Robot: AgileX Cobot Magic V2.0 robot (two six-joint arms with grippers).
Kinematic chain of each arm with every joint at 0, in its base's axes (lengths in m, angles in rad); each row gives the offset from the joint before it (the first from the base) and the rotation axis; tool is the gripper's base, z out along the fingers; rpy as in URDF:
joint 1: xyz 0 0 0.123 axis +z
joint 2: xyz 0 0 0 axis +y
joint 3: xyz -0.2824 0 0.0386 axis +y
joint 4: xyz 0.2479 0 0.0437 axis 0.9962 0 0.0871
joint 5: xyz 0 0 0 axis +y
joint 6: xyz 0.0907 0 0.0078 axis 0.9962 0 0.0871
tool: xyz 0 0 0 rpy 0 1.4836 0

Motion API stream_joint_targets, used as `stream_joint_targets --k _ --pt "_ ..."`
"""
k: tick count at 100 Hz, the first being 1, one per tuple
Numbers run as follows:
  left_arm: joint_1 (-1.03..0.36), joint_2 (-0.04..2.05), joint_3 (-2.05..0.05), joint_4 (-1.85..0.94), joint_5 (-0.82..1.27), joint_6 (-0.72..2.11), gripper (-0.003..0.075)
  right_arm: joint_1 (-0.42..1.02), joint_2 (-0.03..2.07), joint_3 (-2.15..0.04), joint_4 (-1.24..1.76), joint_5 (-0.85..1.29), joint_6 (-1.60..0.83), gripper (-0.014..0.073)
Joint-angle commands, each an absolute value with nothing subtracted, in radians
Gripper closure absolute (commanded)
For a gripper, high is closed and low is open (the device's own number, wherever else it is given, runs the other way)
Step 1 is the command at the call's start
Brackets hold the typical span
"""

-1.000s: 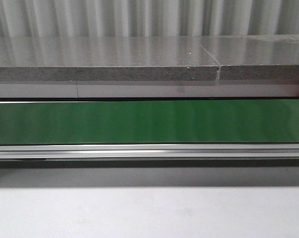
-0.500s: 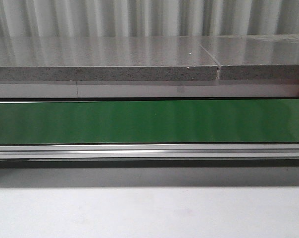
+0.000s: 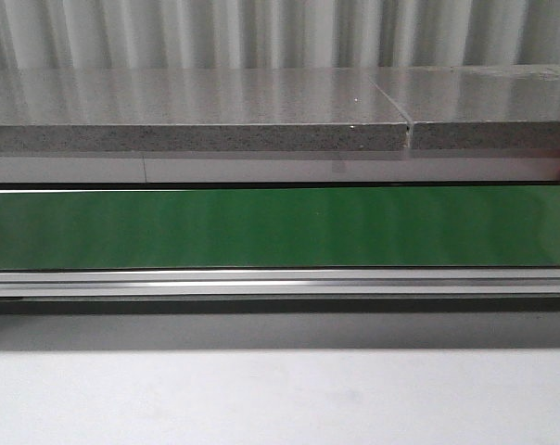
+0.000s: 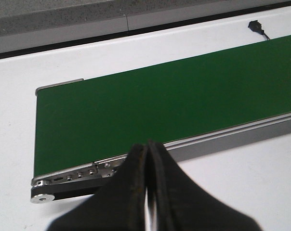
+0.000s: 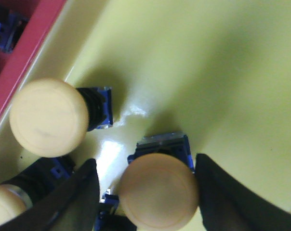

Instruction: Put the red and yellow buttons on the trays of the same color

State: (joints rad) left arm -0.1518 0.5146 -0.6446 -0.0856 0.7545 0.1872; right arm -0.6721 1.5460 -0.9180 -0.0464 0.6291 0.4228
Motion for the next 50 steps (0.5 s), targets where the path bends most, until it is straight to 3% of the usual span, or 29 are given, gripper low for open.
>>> stream_joint_targets --k 1,50 --pt "-0.154 0.518 -0.672 -0.095 0.685 0.179 0.0741 -0.675 1.514 -0.940 -0.048 0.601 0.422 0.0140" --pt "-0.154 0.518 -0.672 -0.095 0.685 0.179 0.0741 -0.670 1.325 -0.940 -0.064 0.637 0.422 0.0140"
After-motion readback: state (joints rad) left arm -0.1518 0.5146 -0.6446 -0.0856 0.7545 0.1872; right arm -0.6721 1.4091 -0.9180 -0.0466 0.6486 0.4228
